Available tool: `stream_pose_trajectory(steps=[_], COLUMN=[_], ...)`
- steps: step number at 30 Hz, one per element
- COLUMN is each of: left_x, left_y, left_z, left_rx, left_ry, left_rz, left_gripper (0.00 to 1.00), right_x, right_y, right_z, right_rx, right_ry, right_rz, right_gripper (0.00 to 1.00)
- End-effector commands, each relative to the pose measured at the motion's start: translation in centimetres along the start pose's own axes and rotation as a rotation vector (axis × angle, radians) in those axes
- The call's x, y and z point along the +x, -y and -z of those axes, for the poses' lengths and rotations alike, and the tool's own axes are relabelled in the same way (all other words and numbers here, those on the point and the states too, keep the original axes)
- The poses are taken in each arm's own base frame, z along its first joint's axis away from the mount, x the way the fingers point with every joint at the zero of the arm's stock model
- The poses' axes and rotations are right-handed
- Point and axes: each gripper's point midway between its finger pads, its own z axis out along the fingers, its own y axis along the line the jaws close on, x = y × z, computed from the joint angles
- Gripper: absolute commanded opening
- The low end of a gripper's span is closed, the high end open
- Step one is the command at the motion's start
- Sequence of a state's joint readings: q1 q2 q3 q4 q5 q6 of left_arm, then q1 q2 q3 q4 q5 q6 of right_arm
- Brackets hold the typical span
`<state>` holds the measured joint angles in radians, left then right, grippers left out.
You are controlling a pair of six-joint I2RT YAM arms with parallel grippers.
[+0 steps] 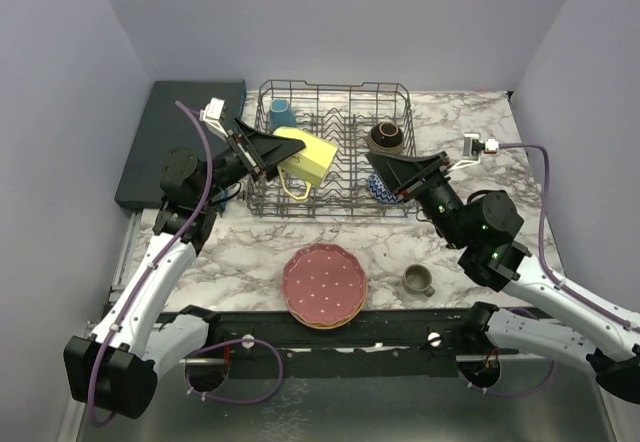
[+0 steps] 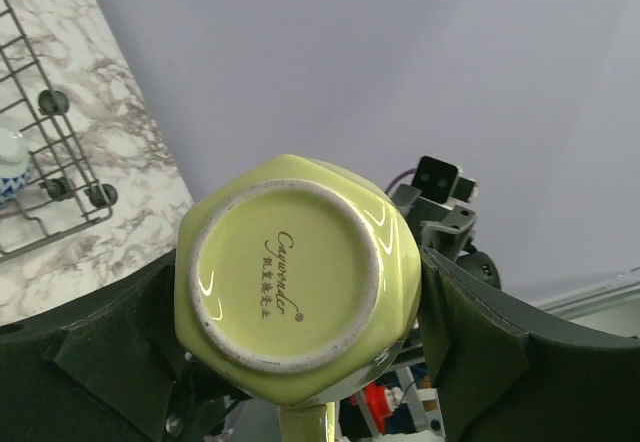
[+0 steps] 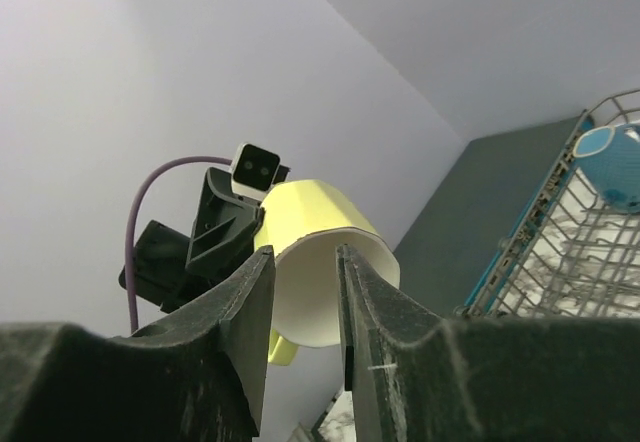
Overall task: Load the mixed dishes into the dish rack
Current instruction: Turn the cup upside down in the dish rack.
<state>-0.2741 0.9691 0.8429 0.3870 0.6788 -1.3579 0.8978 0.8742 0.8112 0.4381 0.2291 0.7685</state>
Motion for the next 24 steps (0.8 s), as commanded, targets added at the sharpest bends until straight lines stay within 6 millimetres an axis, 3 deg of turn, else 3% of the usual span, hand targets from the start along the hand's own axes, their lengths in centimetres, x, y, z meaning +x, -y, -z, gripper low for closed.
stream_pose_trajectory(steps=[1, 13, 24], left_x=[-1.9, -4.8, -7.9], left_y=[1.6, -3.1, -7.3], left_z=[-0.5, -1.4, -1.0], left_rx=[-0.011, -0.264, -0.478], left_ry=[0.047, 0.088, 0.166], left_rz=[-0.174, -0.333, -0.460], left_gripper=[0.00, 0.00, 0.00], right_x=[-1.2, -3.3, -4.6], right_y=[1.9, 3.8, 5.0], right_z=[1.3, 4.9, 7.1], right_rx=[0.097, 0.209, 0.279], right_ry=[0.031, 0.047, 0.049], right_rz=[0.100, 0.188, 0.267], right_gripper=[0.37, 0.40, 0.41])
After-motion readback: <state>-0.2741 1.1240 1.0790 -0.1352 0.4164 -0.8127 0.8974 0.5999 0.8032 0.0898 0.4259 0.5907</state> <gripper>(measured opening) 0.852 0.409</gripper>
